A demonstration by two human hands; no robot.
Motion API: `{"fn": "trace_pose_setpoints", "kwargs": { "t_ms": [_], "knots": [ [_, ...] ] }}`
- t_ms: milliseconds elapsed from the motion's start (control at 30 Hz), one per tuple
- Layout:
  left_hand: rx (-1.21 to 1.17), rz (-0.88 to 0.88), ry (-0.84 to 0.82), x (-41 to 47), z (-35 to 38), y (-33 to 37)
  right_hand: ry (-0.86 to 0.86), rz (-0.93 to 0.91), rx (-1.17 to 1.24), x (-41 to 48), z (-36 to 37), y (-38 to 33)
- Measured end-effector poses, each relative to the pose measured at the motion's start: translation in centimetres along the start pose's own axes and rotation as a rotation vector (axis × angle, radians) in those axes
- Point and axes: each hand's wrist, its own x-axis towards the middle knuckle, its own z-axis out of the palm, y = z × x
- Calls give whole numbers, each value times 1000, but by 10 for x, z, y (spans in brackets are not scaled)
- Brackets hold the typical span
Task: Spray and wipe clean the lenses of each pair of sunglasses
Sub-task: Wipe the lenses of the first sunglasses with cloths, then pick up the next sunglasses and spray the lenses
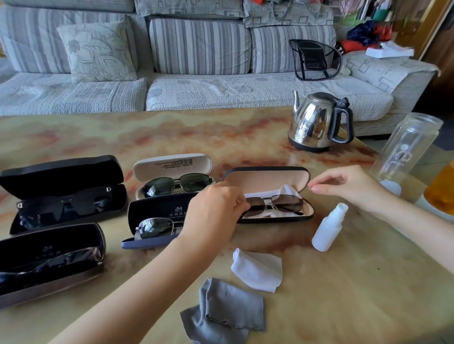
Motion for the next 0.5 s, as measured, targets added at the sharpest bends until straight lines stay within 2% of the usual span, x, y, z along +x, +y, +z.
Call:
{"fn": "trace_pose_setpoints", "kwargs": {
  "t_ms": [167,233,367,500],
  "knots": [
    [-184,-91,75,2,-36,-10,12,-168,-67,-12,-13,-57],
    [-218,-137,85,1,-51,-23,-72,-219,-56,-22,-7,-84],
    [-238,-164,12,-8,-67,-53,-358,-255,-152,-40,27,-123],
    [-246,-182,-56,-25,-77,-74,-400,-293,-223,-33,76,-134]
  ]
}}
